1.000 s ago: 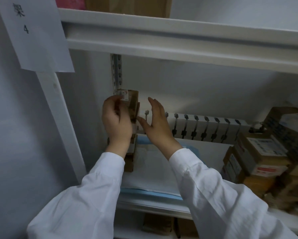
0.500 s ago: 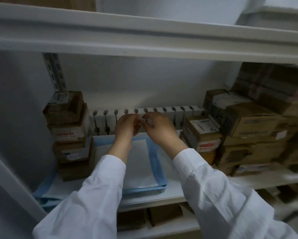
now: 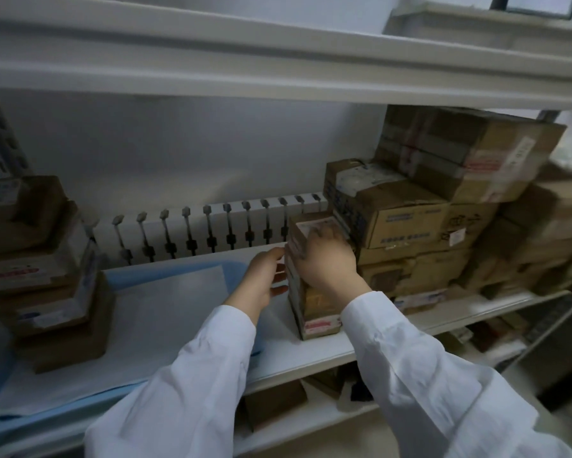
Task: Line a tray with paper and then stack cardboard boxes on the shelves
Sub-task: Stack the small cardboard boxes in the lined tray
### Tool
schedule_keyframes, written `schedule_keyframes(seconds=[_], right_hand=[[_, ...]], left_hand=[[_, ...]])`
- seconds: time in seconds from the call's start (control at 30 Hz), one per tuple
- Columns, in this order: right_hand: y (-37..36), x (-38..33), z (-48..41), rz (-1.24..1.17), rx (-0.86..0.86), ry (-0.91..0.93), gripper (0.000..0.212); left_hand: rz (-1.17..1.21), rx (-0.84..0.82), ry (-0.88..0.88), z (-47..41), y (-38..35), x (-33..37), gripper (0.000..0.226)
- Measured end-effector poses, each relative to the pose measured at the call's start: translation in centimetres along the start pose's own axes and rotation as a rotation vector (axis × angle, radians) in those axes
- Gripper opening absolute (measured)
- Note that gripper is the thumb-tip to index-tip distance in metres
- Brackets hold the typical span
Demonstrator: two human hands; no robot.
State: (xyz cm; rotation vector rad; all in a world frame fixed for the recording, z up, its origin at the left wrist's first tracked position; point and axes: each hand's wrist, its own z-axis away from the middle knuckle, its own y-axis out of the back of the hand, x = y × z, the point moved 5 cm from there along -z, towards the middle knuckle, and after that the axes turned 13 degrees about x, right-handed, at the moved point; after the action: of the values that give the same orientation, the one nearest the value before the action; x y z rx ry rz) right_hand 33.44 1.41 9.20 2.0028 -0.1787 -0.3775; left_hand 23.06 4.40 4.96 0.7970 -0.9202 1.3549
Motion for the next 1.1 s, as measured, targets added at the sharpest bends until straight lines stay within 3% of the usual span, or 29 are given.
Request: schedule_keyframes(seconds=[0.33,0.47,0.6,0.83,0.9,1.1], right_hand=[[0.8,0.5,0.7,-0.088,0.008,0.242,0.056],[1.1,0.7,0.4,-0.200,0.042,0.221,0.047],[2.1,1.1,0.1,-0.509,0.191,0.138,0.040],[2.3,1.2,-0.8,-0.849,0.229,0.033,0.038],[1.9,1.6,-0.8,-0.805,0.201,-0.028,0.036],[-3.3,2.6,0.5,-0.284,-0.209,-0.152,0.050]], left_hand=[[0.107,-0.002,0.064,-0.4,-3.1,-1.2,0.038],[0.141,-0.014,0.080,-0.9,-2.8,-1.3,0.043],[0.170,-0.047,0.090,-1.1,-2.8,-1.1,0.051],[0.377,-0.090,0.135,-1.8,-1.9,-1.1,0.036],[0.468,-0.074,0.150,-2.3,-1.0,-1.3,0.033],[0.540,-0.033,0.201,-3.3,1.1,-2.5,0.036]])
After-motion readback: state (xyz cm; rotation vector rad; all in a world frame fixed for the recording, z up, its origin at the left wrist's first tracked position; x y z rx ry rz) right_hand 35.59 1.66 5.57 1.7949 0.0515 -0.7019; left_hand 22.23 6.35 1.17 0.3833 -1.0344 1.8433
